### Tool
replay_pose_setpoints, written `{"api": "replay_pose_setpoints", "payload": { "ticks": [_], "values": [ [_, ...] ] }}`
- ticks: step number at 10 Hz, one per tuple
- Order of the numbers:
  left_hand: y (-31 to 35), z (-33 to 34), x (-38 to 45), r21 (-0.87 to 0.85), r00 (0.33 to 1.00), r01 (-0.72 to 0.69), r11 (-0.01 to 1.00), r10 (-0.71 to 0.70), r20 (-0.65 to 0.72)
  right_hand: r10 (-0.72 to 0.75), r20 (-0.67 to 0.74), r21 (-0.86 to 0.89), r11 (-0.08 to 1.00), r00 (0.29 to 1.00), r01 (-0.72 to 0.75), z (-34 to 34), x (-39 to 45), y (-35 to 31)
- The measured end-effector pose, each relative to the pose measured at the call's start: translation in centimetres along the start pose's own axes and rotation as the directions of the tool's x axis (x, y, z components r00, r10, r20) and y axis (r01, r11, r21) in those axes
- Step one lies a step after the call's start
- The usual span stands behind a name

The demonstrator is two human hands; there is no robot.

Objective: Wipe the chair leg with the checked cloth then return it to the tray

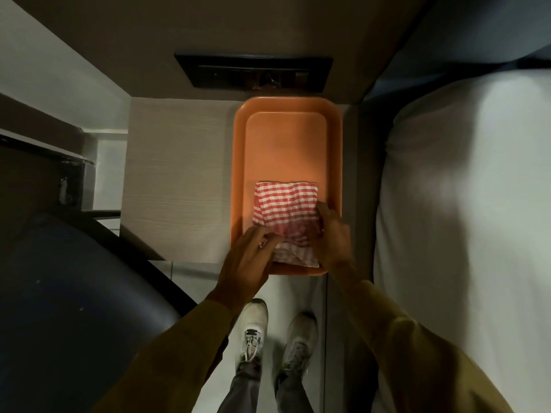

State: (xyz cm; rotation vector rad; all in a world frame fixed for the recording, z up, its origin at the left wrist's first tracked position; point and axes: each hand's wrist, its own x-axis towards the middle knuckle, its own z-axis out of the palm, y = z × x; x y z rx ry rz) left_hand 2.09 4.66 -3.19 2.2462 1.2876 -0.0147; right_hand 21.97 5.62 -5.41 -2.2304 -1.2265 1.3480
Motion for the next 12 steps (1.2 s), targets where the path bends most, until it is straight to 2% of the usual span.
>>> {"api": "replay_pose_setpoints", "payload": {
  "ticks": [1,2,3,4,5,6,7,8,10,11,12],
  "values": [
    [-0.1,0.4,-0.6,0.035,0.982,-0.04,0.999,0.046,-0.182,0.011,0.018,0.049,0.999,1.0,-0.012,0.1,-0.4,0.2],
    [-0.6,1.1,-1.9,0.086,0.981,-0.031,0.996,0.047,-0.189,0.049,-0.018,0.081,0.996,0.999,-0.047,0.7,-0.8,0.4],
    [-0.9,1.8,-3.4,0.061,0.992,0.041,0.997,-0.033,-0.119,0.06,-0.023,0.119,0.991,0.998,-0.057,1.5,-1.4,0.3],
    [-1.3,2.5,-3.6,0.032,0.992,0.065,0.997,-0.062,-0.109,0.043,-0.04,0.104,0.994,0.998,-0.039,2.1,-1.6,0.4],
    [-1.0,2.7,-2.7,0.106,0.977,0.014,0.994,0.009,-0.211,-0.026,-0.051,0.066,0.997,0.998,0.03,2.6,-1.9,0.7],
    [-0.4,1.9,-0.3,0.125,0.996,0.067,0.99,-0.058,-0.072,-0.088,-0.059,0.067,0.993,0.994,0.092,2.8,-2.2,1.3],
    [-1.1,2.6,0.9,0.265,0.973,0.106,0.958,-0.154,0.169,-0.14,-0.052,0.079,0.986,0.989,0.144,2.8,-2.2,1.8],
    [-1.4,3.4,0.7,0.303,0.969,0.123,0.945,-0.181,0.17,-0.172,-0.115,0.109,0.977,0.978,0.184,3.0,-2.6,2.4],
    [-1.0,4.0,0.7,0.299,0.967,0.169,0.939,-0.216,0.133,-0.242,-0.167,-0.002,0.97,0.956,0.245,3.3,-4.1,2.9],
    [-0.6,3.4,0.5,0.27,0.975,0.15,0.951,-0.187,0.118,-0.256,-0.211,-0.049,0.967,0.944,0.251,2.3,-6.7,1.8],
    [-0.1,2.1,-0.4,0.161,0.983,0.184,0.97,-0.186,-0.003,-0.254,-0.184,-0.067,0.967,0.949,0.246,2.3,-11.6,2.3]
  ]
}}
